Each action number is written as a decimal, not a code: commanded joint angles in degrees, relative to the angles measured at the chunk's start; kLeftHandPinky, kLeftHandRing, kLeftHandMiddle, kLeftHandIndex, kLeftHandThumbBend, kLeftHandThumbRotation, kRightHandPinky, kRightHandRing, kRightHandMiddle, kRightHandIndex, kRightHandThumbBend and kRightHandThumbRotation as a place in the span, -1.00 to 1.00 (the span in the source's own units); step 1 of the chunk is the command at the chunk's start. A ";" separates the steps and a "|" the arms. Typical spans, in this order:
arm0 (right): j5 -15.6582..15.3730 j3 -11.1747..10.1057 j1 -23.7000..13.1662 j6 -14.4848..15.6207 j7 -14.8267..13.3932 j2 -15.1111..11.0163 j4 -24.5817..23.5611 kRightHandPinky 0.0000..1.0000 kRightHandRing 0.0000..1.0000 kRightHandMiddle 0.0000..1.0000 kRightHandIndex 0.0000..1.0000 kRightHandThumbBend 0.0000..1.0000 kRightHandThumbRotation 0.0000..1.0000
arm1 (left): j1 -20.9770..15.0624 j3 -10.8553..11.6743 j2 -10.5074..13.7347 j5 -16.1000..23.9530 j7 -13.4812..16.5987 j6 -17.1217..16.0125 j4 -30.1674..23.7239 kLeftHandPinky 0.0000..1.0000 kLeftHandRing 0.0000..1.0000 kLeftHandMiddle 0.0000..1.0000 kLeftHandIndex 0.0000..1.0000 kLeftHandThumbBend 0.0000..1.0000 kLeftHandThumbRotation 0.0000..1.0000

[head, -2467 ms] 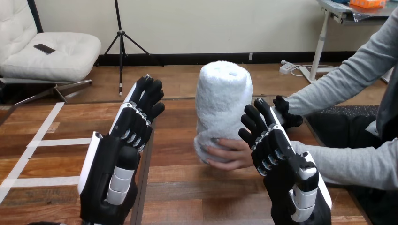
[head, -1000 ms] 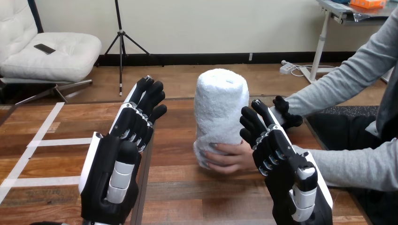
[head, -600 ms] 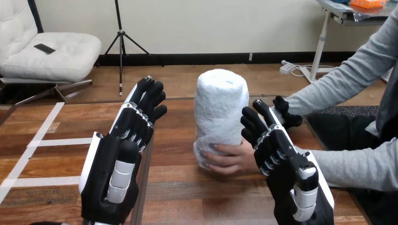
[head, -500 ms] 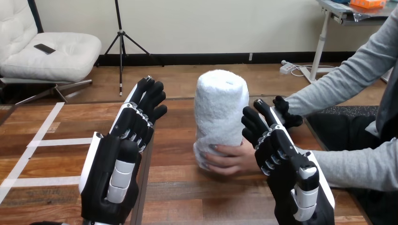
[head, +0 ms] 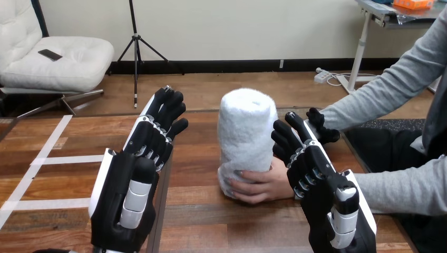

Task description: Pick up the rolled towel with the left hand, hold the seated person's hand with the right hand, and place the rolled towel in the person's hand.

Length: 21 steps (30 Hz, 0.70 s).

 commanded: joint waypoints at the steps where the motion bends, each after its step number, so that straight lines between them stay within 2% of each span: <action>1: -0.03 -0.56 -2.50 -0.77 0.16 0.68 -0.88 1.00 0.94 0.91 0.94 1.00 1.00 | 3.10 -1.74 0.15 0.16 0.09 -0.40 -2.71 0.78 0.85 0.84 0.84 0.61 0.78; 21: 0.30 -0.73 -2.43 -0.42 0.16 0.61 -1.09 1.00 0.94 0.90 0.94 1.00 1.00 | 3.09 -2.16 -0.04 -0.62 -0.53 -0.94 -1.85 0.79 0.86 0.84 0.84 0.62 0.77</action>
